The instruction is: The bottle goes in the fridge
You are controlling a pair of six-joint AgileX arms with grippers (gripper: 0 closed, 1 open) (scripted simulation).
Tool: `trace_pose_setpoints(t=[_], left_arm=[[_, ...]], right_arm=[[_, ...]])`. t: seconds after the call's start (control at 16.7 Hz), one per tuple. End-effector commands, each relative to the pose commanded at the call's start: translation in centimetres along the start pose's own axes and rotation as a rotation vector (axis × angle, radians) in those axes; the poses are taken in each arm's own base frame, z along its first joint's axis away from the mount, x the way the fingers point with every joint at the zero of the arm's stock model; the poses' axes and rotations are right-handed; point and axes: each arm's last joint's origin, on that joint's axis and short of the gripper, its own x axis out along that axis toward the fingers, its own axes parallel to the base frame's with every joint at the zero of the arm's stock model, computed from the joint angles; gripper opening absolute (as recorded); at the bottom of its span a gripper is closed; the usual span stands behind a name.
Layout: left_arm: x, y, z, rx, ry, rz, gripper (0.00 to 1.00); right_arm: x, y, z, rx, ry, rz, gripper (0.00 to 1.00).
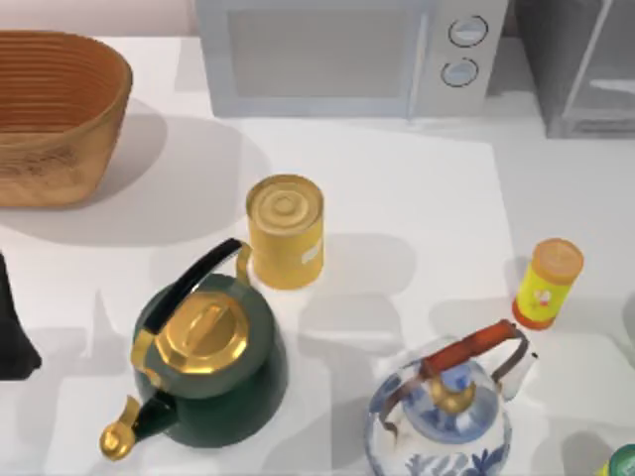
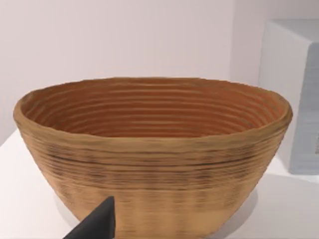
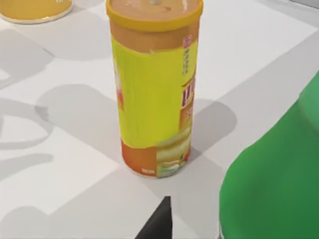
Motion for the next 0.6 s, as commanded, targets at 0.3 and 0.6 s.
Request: trace_pose_setpoints(t=[0.3, 0.6], left_arm=[[0.0, 0.0, 0.0, 0.0, 0.0, 0.0, 1.0], [0.0, 0.0, 0.0, 0.0, 0.0, 0.0, 1.0]], right_arm=[[0.0, 0.0, 0.0, 0.0, 0.0, 0.0, 0.1], [0.0, 0.0, 0.0, 0.0, 0.0, 0.0, 0.01]])
